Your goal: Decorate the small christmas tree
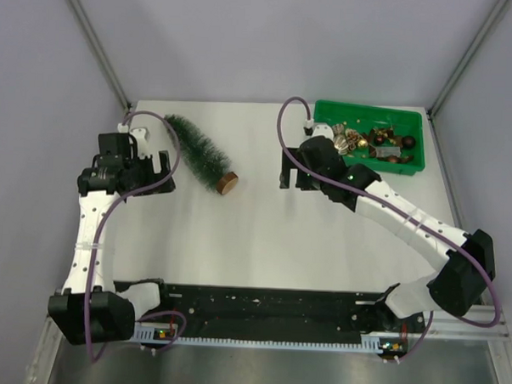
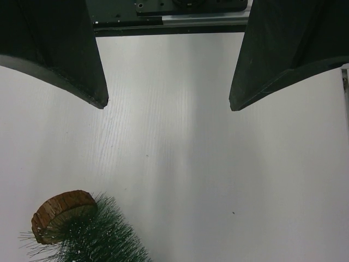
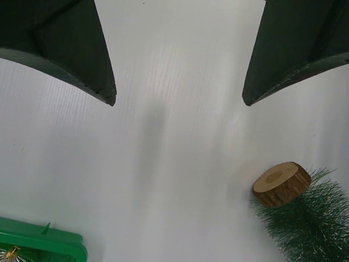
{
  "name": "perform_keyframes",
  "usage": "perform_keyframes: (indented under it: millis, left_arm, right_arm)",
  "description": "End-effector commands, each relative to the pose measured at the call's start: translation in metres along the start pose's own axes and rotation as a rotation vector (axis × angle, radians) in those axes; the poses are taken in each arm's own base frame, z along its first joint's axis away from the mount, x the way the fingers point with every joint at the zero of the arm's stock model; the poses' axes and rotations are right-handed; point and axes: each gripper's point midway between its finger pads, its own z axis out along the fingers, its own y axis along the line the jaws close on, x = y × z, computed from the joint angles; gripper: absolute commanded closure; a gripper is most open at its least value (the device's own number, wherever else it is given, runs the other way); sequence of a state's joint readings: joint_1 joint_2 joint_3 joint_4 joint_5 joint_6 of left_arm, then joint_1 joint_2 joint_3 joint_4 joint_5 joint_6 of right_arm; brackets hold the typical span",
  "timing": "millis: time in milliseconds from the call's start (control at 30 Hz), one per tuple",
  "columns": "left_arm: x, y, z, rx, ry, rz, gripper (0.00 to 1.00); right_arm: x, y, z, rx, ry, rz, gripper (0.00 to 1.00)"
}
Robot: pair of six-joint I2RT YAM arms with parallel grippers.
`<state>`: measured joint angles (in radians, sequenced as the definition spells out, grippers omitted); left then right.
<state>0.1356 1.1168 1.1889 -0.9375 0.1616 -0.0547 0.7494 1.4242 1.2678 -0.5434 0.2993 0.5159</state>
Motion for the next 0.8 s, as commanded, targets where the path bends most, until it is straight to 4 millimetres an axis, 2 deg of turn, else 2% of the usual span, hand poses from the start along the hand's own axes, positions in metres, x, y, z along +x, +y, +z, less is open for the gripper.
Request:
perform_keyframes:
  millis: [0, 167, 333, 467, 600, 667, 767]
  left_arm:
    - [-0.007, -0.003, 0.013, 0.029, -0.005, -0.019, 0.01]
    - [-0.017, -0.006, 0.02, 0.047, -0.01, -0.024, 0.01]
    - [-0.032, 0.0, 0.032, 0.017, -0.007, -0.04, 0.01]
    - [-0.042, 0.001, 0.038, 0.033, -0.025, -0.067, 0.01]
    - [-0.046, -0.003, 0.049, 0.069, -0.024, -0.09, 0.01]
    - [-0.048, -0.004, 0.054, 0.084, -0.011, -0.092, 0.01]
    - [-0.049, -0.008, 0.048, 0.123, 0.013, -0.098, 0.01]
  right_arm:
    - [-0.002, 0.005, -0.005, 0.006, -0.024, -0.027, 0.01]
    - [0.0, 0.01, -0.006, 0.006, -0.017, -0.052, 0.01]
    - [-0.001, 0.016, -0.005, -0.007, -0.013, -0.053, 0.01]
    - [0.001, 0.036, 0.002, -0.02, -0.004, -0.099, 0.01]
    - [0.012, 0.057, 0.018, -0.029, 0.029, -0.137, 0.01]
    - [0.009, 0.069, 0.024, -0.058, 0.031, -0.137, 0.01]
    - [-0.002, 0.091, 0.037, -0.097, 0.024, -0.155, 0.01]
